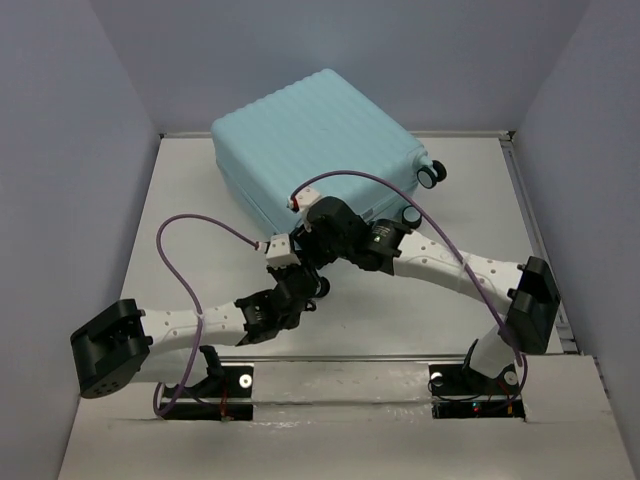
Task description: Pack the luggage
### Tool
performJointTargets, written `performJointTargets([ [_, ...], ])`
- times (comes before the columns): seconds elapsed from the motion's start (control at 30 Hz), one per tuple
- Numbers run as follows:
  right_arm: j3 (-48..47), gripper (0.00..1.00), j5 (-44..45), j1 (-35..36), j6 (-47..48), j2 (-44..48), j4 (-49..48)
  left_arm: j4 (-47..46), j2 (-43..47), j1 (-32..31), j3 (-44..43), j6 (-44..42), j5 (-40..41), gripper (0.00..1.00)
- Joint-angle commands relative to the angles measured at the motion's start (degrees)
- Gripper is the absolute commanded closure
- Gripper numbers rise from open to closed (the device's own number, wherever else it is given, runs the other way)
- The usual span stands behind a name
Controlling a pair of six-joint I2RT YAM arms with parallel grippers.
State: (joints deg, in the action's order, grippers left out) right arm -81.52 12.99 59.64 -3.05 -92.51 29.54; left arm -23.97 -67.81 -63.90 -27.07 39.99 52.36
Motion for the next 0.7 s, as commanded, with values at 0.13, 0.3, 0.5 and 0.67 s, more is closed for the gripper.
performJointTargets([
  [0.13,2.3,0.93,-18.0,8.0,-0.2,8.7,-15.6,-23.8,4.0,0.8,-4.7,-9.9,13.4,0.94],
  [0.3,7.5,0.93,-11.1,8.0,-0.7,13.1,-17.1,-12.7,15.5,2.6,0.6,-8.2,15.2,0.94],
  [0.5,13.3,0.93,-6.2,6.8,-1.7,17.5,-17.9,7.0,32.2,5.7,8.3,-1.3,15.3,0.94],
  [0.67,19.1,0.93,-2.9,5.4,-2.8,21.7,-17.9,13.7,40.9,10.2,11.9,-0.2,11.5,0.94],
])
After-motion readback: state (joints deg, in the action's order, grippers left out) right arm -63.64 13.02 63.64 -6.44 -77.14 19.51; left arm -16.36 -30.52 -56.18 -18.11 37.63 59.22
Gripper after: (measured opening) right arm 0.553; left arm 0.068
